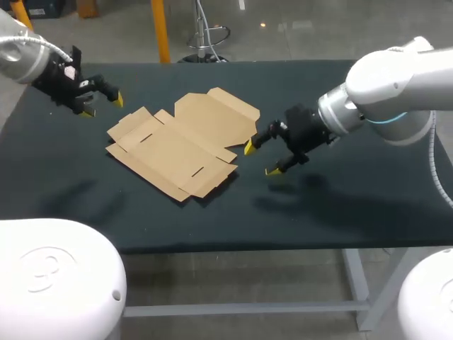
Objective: Assemble the packaging by folding the flat box into shape, placing the metal phone stand inside, and closing the box properly
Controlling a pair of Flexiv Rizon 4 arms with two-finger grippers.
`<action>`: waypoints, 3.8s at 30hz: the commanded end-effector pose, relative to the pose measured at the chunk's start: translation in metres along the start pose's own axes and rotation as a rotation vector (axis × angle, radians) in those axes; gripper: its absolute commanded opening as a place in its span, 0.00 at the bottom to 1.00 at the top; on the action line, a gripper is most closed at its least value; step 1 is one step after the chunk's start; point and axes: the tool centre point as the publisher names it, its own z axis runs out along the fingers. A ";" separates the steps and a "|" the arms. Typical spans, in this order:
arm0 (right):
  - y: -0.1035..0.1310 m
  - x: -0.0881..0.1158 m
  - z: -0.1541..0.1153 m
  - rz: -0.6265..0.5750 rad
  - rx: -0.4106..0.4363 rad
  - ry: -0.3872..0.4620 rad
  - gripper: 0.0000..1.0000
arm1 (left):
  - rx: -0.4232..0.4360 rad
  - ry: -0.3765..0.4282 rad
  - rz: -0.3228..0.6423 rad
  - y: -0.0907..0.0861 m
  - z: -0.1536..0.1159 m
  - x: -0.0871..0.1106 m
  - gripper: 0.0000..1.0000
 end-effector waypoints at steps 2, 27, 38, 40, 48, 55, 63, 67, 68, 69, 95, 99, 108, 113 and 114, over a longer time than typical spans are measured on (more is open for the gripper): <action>0.003 0.001 0.026 0.019 -0.025 0.014 1.00 | 0.021 -0.008 0.008 0.011 -0.004 0.001 1.00; 0.020 0.005 0.071 0.092 -0.058 0.055 0.55 | 0.037 -0.014 0.037 0.019 -0.016 -0.012 1.00; 0.023 0.006 0.088 0.087 -0.011 0.062 0.33 | 0.049 -0.019 0.032 0.022 -0.022 -0.018 1.00; 0.024 0.005 0.090 0.091 -0.002 0.059 0.28 | 0.051 -0.019 0.031 0.022 -0.022 -0.018 1.00; 0.026 0.000 0.093 0.098 0.023 0.063 0.00 | 0.049 -0.018 0.028 0.023 -0.021 -0.019 1.00; 0.025 -0.001 0.073 0.066 0.048 0.105 0.00 | 0.055 -0.020 0.026 0.023 -0.022 -0.018 1.00; 0.025 -0.013 0.040 0.054 0.070 0.133 0.00 | 0.057 -0.018 0.027 0.023 -0.018 -0.011 1.00; 0.024 -0.019 0.030 0.050 0.106 0.116 0.00 | 0.053 -0.017 0.026 0.022 -0.014 -0.008 1.00; 0.024 -0.022 0.028 0.048 0.117 0.110 0.00 | 0.052 -0.017 0.026 0.022 -0.014 -0.007 1.00; 0.024 -0.024 0.026 0.049 0.124 0.109 0.00 | 0.052 -0.017 0.026 0.022 -0.013 -0.006 1.00; 0.020 -0.044 0.017 0.066 0.027 0.028 0.49 | 0.037 -0.028 0.032 0.019 -0.006 0.004 1.00; 0.019 -0.044 0.019 0.090 -0.040 0.040 0.40 | 0.039 -0.021 0.038 0.020 -0.005 0.005 1.00; 0.022 -0.043 0.032 0.105 -0.062 0.037 0.05 | 0.034 -0.012 0.043 0.023 -0.006 0.003 1.00; 0.025 -0.045 0.026 0.086 -0.017 0.058 0.00 | 0.037 -0.010 0.035 0.023 -0.006 -0.002 1.00; 0.025 -0.046 0.023 0.080 -0.008 0.057 0.00 | 0.037 -0.009 0.033 0.023 -0.005 -0.002 1.00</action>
